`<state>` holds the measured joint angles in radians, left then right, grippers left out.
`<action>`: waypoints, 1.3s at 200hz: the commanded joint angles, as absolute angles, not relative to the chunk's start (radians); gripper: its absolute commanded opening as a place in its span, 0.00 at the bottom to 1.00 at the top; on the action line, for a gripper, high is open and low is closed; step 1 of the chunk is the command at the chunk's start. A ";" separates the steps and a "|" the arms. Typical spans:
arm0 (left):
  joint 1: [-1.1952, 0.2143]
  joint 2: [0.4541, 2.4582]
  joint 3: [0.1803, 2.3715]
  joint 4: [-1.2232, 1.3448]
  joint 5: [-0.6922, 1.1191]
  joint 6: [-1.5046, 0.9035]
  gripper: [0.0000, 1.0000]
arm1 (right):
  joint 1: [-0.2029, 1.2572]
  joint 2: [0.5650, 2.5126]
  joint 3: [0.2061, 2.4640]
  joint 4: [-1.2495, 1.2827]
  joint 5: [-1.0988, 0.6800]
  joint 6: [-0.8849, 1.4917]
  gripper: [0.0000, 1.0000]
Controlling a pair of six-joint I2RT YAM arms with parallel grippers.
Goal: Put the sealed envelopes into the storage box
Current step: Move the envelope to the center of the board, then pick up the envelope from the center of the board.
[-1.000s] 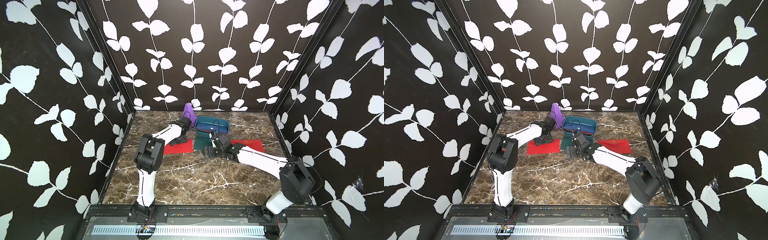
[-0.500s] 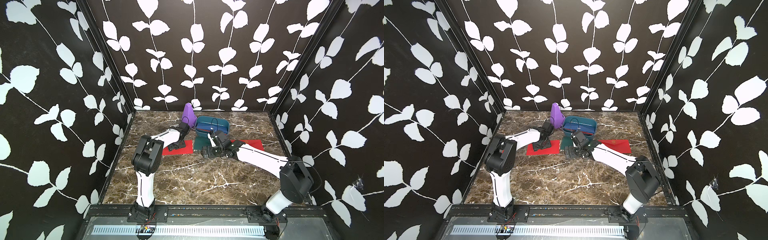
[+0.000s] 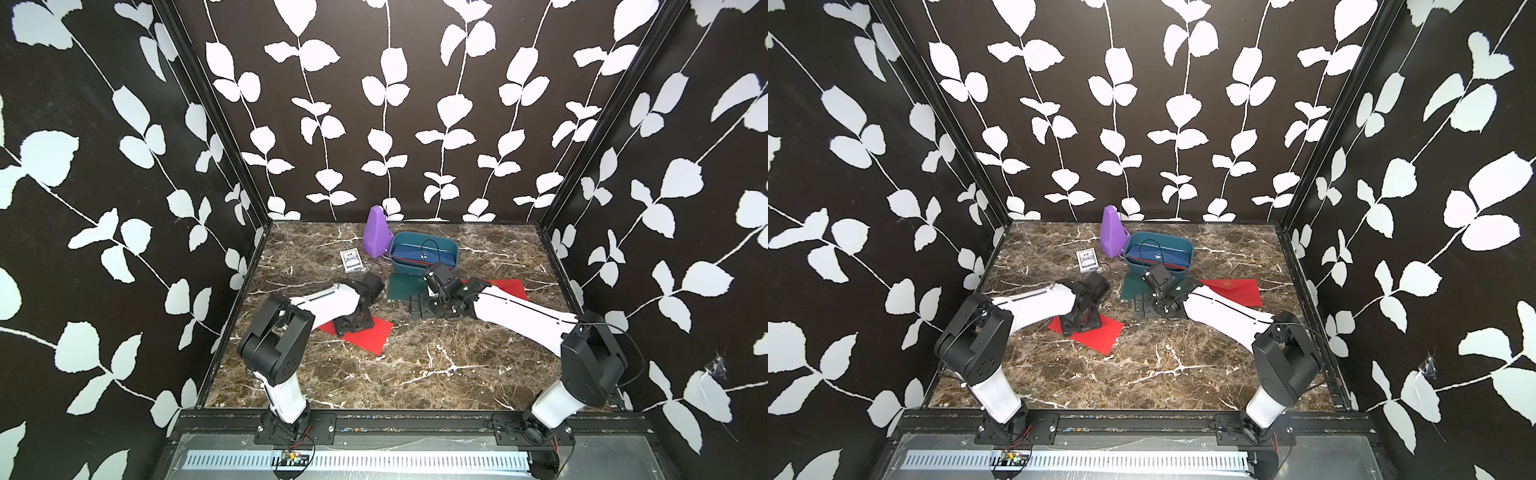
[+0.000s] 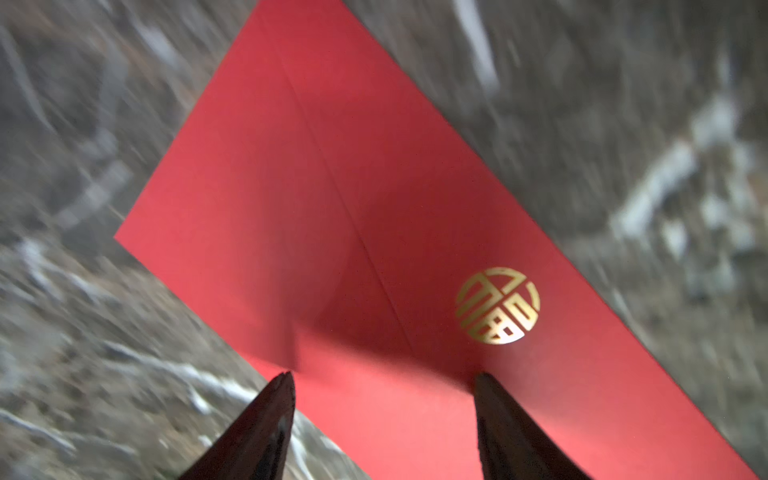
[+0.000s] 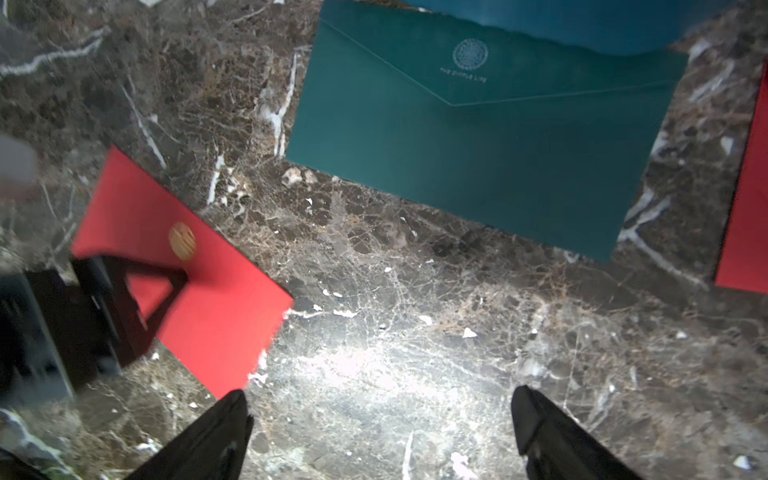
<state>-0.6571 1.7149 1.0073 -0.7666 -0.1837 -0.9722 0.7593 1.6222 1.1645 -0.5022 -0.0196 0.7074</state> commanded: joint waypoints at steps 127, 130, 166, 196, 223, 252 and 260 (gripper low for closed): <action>-0.708 1.579 1.211 -0.996 -0.140 -0.982 0.74 | 0.832 1.509 0.835 -0.330 -0.118 1.163 0.99; -0.677 1.579 1.208 -0.983 -0.131 -0.950 0.74 | 0.839 1.515 0.834 -0.322 -0.114 1.174 0.99; -0.579 1.664 1.270 -1.023 -0.139 -0.526 0.75 | 0.936 1.575 0.821 -0.206 -0.070 1.332 0.99; -0.530 1.713 1.259 -1.007 -0.073 -0.385 0.77 | 0.973 1.594 0.824 -0.193 -0.034 1.387 0.99; -0.511 1.755 1.206 -0.962 -0.034 -0.334 0.76 | 0.979 1.585 0.818 -0.207 -0.024 1.405 0.99; -0.511 1.742 1.093 -0.858 0.032 -0.343 0.74 | 0.969 1.532 0.795 -0.247 0.007 1.396 0.99; -0.511 1.740 1.062 -0.830 0.045 -0.351 0.74 | 0.958 1.523 0.790 -0.254 0.000 1.386 0.99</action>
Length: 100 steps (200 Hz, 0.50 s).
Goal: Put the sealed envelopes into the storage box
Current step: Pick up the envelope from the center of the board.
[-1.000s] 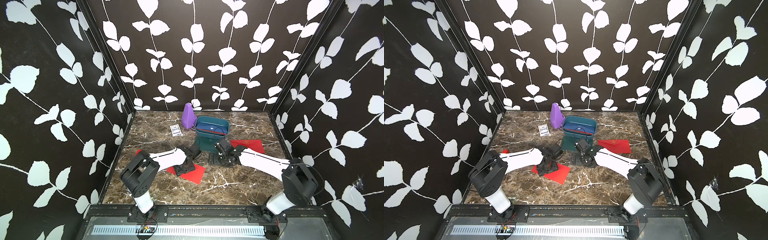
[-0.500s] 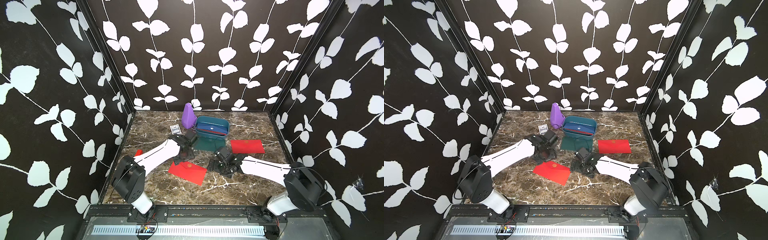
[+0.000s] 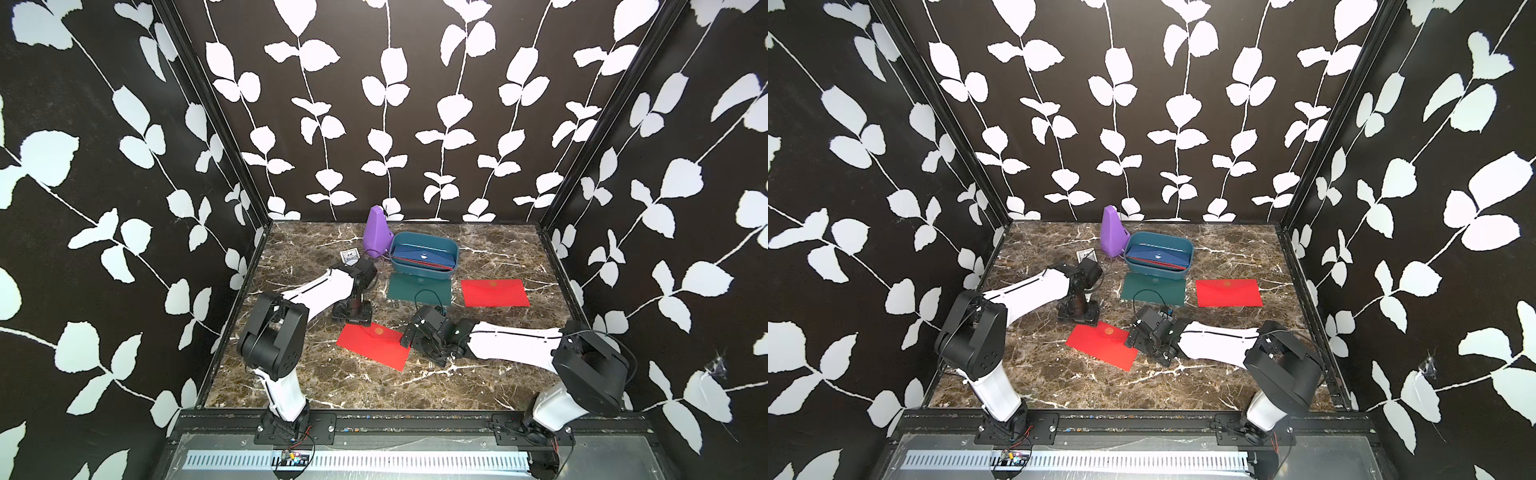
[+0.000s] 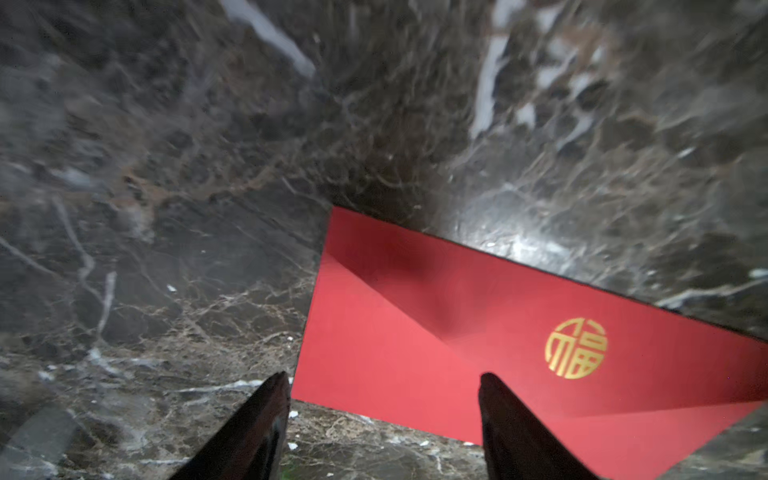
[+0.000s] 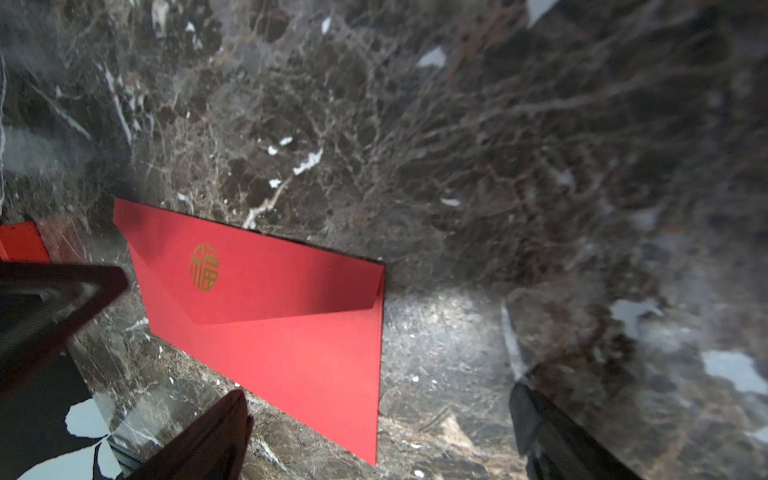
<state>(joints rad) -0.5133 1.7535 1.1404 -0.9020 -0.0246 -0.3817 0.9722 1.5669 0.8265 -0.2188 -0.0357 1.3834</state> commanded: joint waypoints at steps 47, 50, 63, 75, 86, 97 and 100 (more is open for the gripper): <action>-0.528 1.722 0.933 -0.680 0.118 -0.408 0.71 | 0.907 1.485 0.809 -0.332 -0.038 1.269 0.99; -0.530 1.721 0.928 -0.676 0.121 -0.415 0.71 | 0.906 1.485 0.812 -0.337 -0.043 1.263 0.99; -0.539 1.720 0.905 -0.658 0.142 -0.481 0.70 | 0.904 1.489 0.826 -0.353 -0.070 1.241 0.99; -0.559 1.711 0.876 -0.634 0.156 -0.582 0.70 | 0.903 1.498 0.834 -0.361 -0.098 1.232 0.99; -0.589 1.698 0.849 -0.610 0.164 -0.688 0.70 | 0.899 1.505 0.835 -0.360 -0.119 1.227 0.99; -0.630 1.689 0.831 -0.590 0.157 -0.793 0.70 | 0.892 1.510 0.830 -0.362 -0.132 1.228 0.99; -0.643 1.688 0.829 -0.588 0.153 -0.815 0.71 | 0.889 1.510 0.827 -0.360 -0.134 1.229 0.99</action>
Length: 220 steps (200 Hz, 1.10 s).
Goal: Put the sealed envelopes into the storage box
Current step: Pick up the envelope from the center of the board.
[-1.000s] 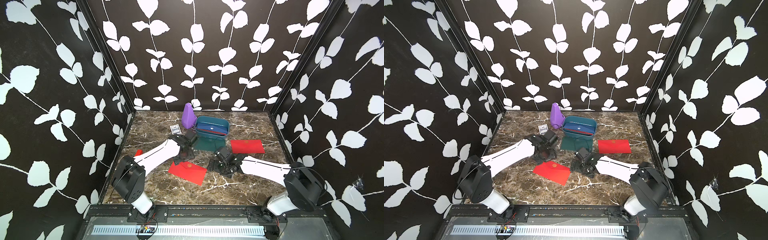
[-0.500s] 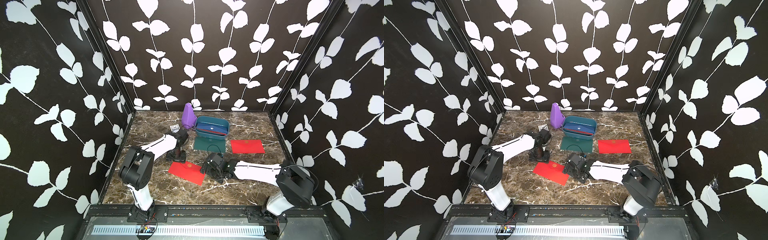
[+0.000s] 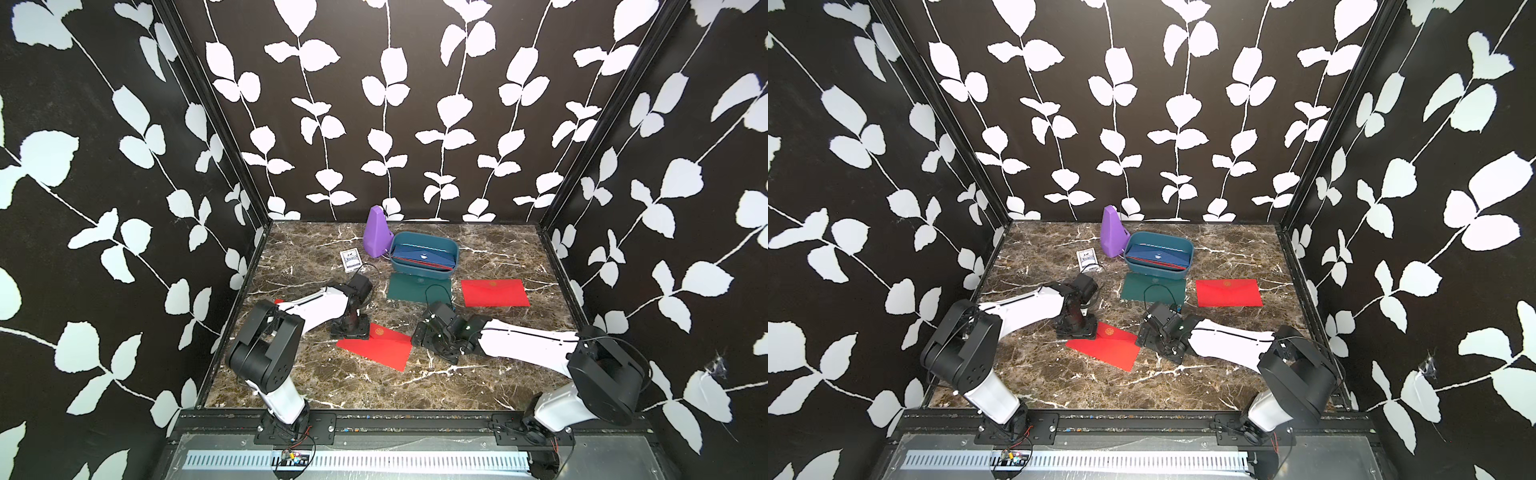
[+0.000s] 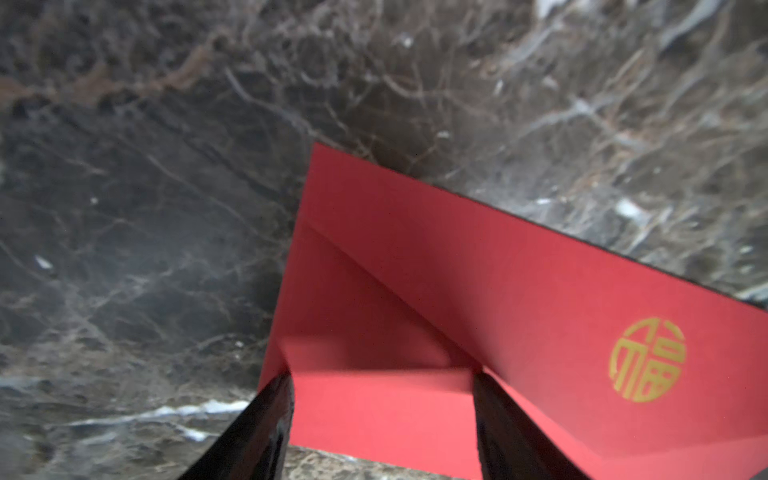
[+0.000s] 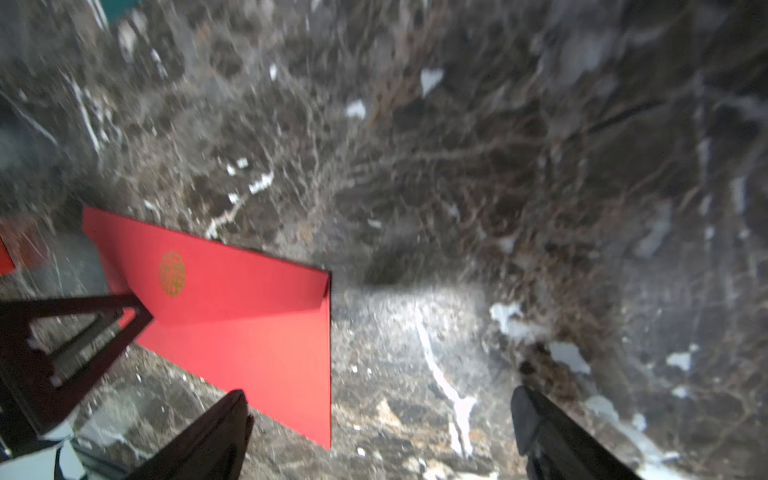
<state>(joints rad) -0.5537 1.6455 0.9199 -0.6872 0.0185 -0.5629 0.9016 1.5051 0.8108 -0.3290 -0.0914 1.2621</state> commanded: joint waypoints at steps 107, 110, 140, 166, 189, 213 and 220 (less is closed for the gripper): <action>-0.813 1.563 0.949 -0.693 0.091 -1.172 0.73 | 0.767 1.481 0.739 -0.350 -0.223 1.134 0.99; -0.813 1.559 0.956 -0.702 0.085 -1.164 0.74 | 0.767 1.484 0.740 -0.348 -0.228 1.129 0.99; -0.802 1.522 1.000 -0.802 0.030 -1.078 0.75 | 0.762 1.544 0.780 -0.360 -0.259 1.043 0.99; -0.745 1.484 0.969 -0.807 0.033 -0.993 0.75 | 0.763 1.574 0.821 -0.413 -0.248 0.953 0.99; -0.707 1.465 0.921 -0.781 0.083 -0.941 0.75 | 0.762 1.594 0.853 -0.457 -0.241 0.899 0.99; -0.655 1.459 0.895 -0.753 0.127 -0.906 0.75 | 0.761 1.594 0.863 -0.456 -0.239 0.893 0.99; -0.652 1.467 0.896 -0.747 0.141 -0.897 0.75 | 0.761 1.593 0.869 -0.451 -0.243 0.894 0.99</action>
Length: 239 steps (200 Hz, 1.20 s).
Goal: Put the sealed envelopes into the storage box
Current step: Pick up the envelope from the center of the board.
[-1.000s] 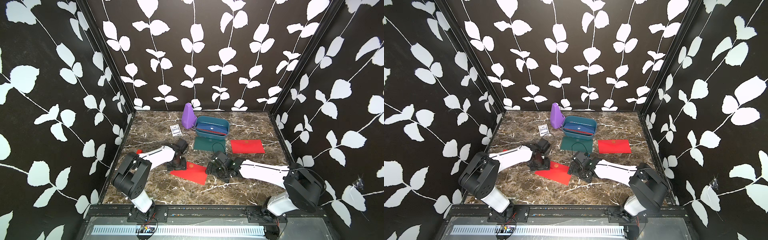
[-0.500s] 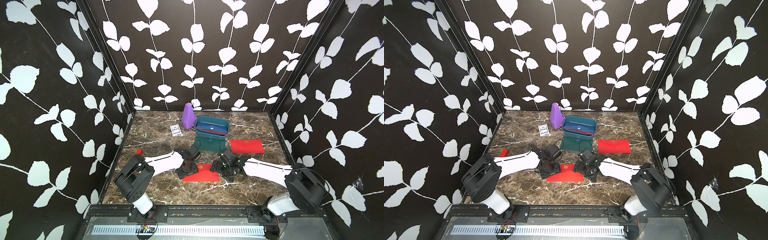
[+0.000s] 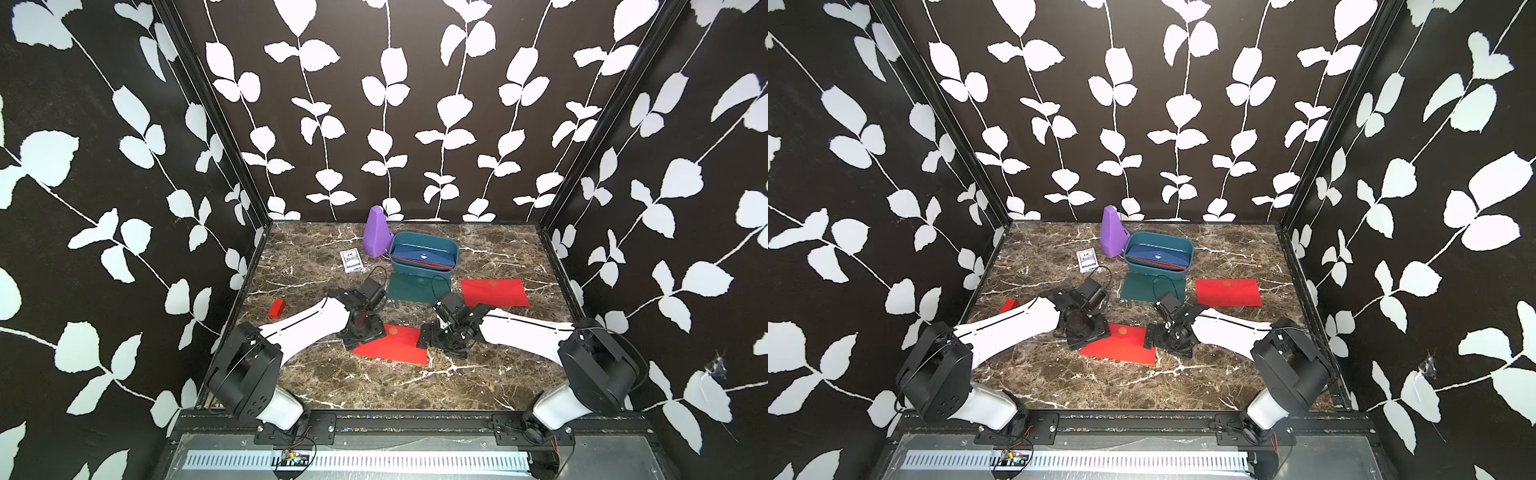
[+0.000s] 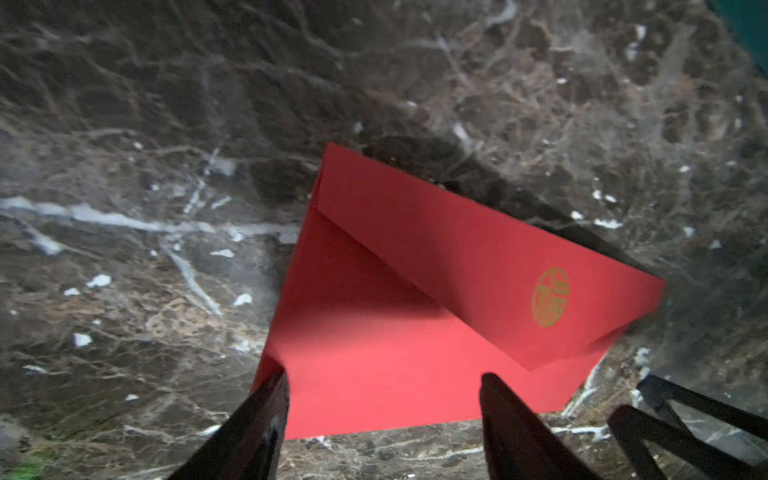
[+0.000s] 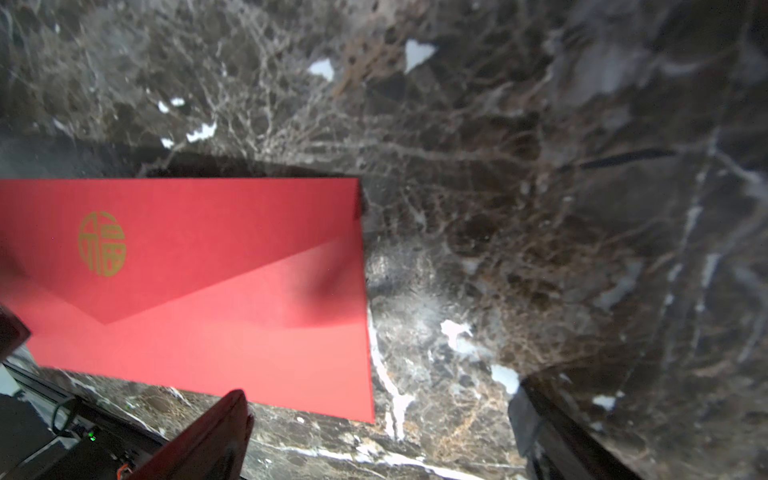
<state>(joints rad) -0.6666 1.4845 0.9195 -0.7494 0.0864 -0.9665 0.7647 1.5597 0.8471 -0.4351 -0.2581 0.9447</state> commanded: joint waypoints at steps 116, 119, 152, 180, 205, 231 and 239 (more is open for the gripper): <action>-0.653 1.527 0.867 -0.645 0.201 -0.930 0.73 | 0.900 1.670 0.916 -0.028 -0.296 1.021 0.64; -0.653 1.525 0.869 -0.648 0.199 -0.931 0.74 | 0.900 1.676 0.914 -0.017 -0.296 1.025 0.62; -0.652 1.474 0.931 -0.759 0.089 -0.881 0.73 | 0.900 1.702 0.900 -0.011 -0.277 1.036 0.68; -0.648 1.479 0.994 -0.849 0.028 -0.758 0.75 | 0.895 1.657 0.914 -0.112 -0.235 0.979 0.91; -0.644 1.522 0.994 -0.848 0.046 -0.649 0.77 | 0.878 1.611 0.917 -0.214 -0.207 0.931 0.99; -0.642 1.548 0.952 -0.766 0.095 -0.589 0.77 | 0.849 1.532 0.883 -0.265 -0.199 0.906 0.99; -0.641 1.552 0.937 -0.731 0.115 -0.580 0.77 | 0.841 1.516 0.871 -0.282 -0.189 0.902 0.99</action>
<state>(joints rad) -0.6472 1.5333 0.9791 -0.7753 0.0750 -0.6735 0.8661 1.5803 0.9150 -0.2020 -0.2329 0.9455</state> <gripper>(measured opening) 0.771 0.990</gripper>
